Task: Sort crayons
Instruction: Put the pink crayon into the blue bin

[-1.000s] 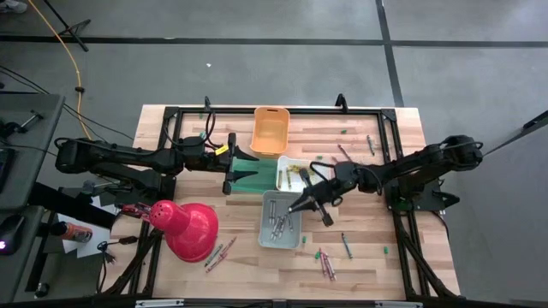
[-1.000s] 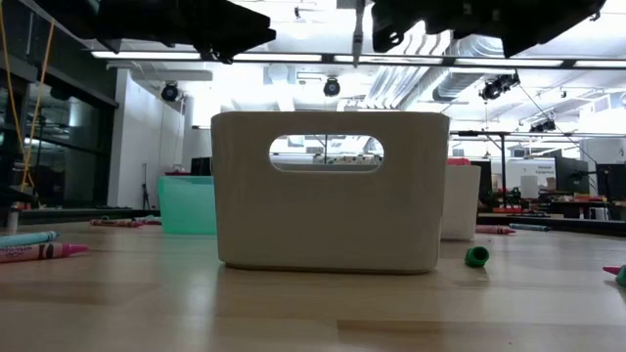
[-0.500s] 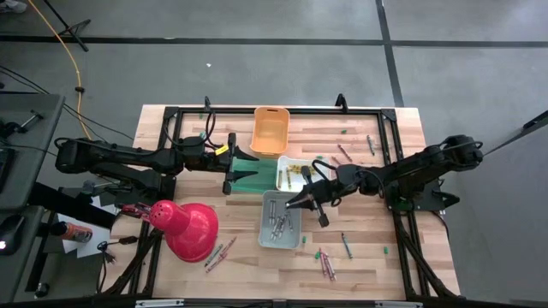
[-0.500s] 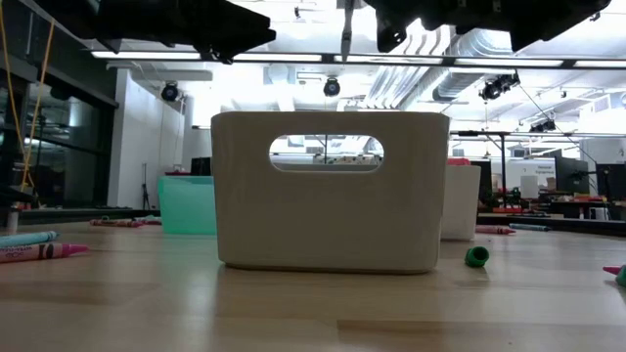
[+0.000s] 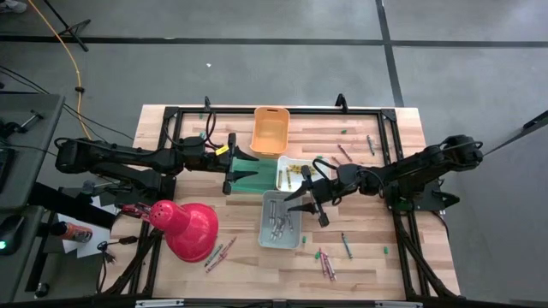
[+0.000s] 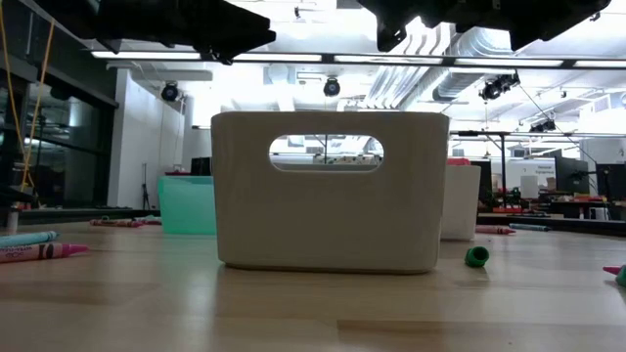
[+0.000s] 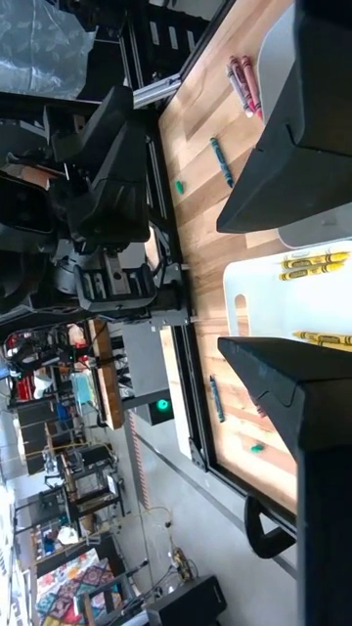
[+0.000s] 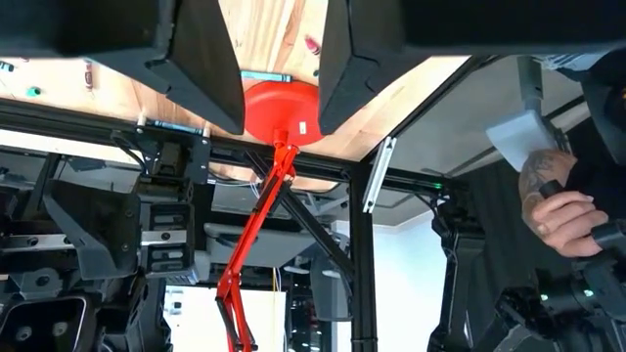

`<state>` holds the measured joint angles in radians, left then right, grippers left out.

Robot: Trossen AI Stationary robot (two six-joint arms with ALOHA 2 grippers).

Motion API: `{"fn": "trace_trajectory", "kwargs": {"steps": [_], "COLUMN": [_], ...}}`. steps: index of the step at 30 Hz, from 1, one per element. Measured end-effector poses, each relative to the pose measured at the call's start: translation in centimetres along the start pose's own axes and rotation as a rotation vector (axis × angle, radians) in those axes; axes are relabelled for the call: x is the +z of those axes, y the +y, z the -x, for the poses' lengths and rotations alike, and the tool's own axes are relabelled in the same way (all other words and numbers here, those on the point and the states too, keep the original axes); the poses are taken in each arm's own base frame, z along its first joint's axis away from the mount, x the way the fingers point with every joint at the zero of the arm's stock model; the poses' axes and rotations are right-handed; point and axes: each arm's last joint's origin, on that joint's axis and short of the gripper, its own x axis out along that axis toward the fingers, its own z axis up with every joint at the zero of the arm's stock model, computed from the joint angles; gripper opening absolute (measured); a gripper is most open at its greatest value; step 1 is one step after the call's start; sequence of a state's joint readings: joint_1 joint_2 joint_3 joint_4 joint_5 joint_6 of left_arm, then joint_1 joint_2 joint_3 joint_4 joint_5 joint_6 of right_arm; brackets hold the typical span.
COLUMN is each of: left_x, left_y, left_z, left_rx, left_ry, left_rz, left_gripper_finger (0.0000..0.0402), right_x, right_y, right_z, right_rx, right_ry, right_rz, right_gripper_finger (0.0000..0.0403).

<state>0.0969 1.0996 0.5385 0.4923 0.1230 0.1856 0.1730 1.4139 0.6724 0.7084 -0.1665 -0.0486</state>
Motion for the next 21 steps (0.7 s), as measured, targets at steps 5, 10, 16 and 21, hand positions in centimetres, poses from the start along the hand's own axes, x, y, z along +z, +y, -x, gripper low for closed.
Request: {"fn": "trace_trajectory", "kwargs": {"steps": [5, 10, 16, 21], "left_x": [0.0, 0.0, -0.01, -0.01], "left_y": [0.0, 0.0, 0.0, -0.01], "left_z": [0.0, 0.01, 0.0, 0.0], "left_rx": [0.0, 0.0, 0.0, -0.001], "left_ry": [0.001, 0.001, 0.001, 0.001], "left_rz": [0.0, 0.0, 0.0, 0.001], "left_gripper_finger": [0.017, 0.017, 0.017, 0.017], "right_x": [0.0, 0.0, 0.0, 0.0], "right_y": [0.0, 0.0, -0.08, -0.12], "right_z": [0.0, 0.0, 0.01, 0.01], "right_rx": [0.0, 0.0, -0.003, -0.015], "right_ry": [0.0, 0.0, 0.0, 0.002], "right_rz": [0.0, 0.001, 0.052, 0.063], "right_gripper_finger": [0.013, 0.013, 0.013, 0.013]}}
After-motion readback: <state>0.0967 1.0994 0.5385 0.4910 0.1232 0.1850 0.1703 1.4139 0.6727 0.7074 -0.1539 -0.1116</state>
